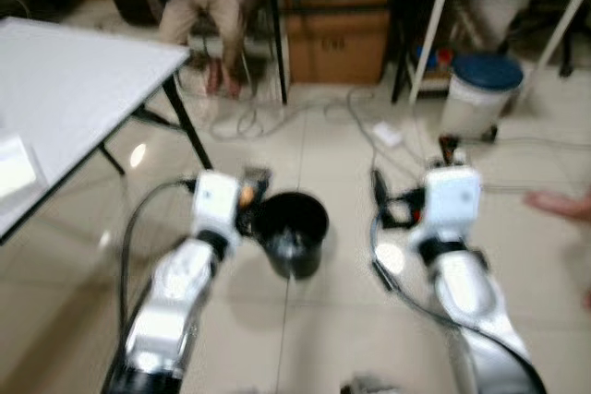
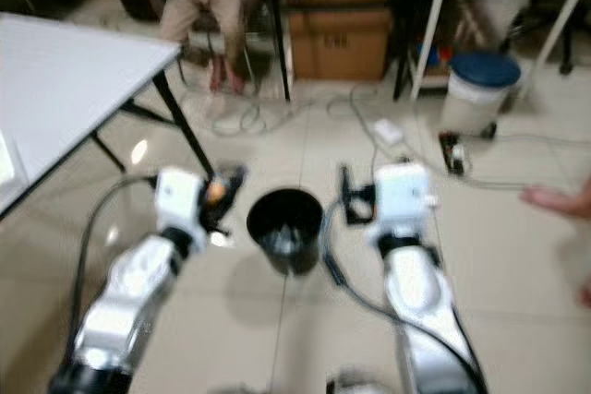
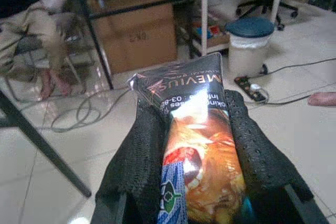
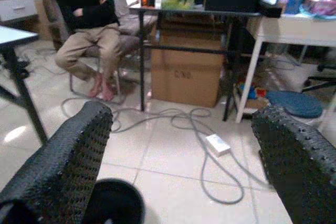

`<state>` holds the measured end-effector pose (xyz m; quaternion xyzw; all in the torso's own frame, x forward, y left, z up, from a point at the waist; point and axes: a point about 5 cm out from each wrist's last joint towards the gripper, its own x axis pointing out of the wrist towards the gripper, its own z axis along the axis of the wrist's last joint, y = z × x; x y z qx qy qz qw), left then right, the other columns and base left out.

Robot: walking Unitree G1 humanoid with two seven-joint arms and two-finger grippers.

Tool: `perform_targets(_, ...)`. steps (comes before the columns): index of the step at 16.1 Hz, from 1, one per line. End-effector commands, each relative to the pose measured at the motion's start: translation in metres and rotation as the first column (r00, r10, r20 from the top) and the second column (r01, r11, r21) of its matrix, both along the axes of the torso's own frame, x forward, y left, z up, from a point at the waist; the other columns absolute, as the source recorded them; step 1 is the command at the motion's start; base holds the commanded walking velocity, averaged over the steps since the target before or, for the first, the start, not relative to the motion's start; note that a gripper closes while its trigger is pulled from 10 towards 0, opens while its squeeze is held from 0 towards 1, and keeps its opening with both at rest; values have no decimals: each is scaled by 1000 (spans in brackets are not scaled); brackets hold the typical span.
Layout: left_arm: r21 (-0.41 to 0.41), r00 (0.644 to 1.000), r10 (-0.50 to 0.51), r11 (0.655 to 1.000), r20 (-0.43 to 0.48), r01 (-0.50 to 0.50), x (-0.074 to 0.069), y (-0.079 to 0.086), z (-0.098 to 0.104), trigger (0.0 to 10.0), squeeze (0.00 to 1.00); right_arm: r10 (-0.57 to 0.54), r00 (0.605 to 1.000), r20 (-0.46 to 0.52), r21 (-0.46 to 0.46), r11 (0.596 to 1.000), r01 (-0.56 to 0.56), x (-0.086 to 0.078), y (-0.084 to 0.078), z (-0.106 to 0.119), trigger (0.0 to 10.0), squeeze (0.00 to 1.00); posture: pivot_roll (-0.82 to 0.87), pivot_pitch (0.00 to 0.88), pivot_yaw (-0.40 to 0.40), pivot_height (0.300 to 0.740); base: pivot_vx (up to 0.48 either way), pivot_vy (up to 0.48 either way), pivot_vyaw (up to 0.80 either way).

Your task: Picking trash to rubbish bin

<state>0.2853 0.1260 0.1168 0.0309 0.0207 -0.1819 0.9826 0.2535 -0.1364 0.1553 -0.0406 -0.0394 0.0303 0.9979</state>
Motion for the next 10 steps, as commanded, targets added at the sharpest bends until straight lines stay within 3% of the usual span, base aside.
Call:
perform_targets(1, 21, 1000, 24, 999, 11, -24, 1, 9, 2, 10000, 0, 16, 1000, 5, 9, 1000, -16, 0, 6, 1, 10000, 0, -110, 143, 75, 740, 345, 0, 0)
perform_targets(10, 28, 1000, 30, 999, 8, -30, 2, 10, 1, 10000, 0, 18, 1000, 3, 3, 1000, -18, -1, 8, 0, 10000, 0, -109, 144, 78, 740, 358, 0, 0)
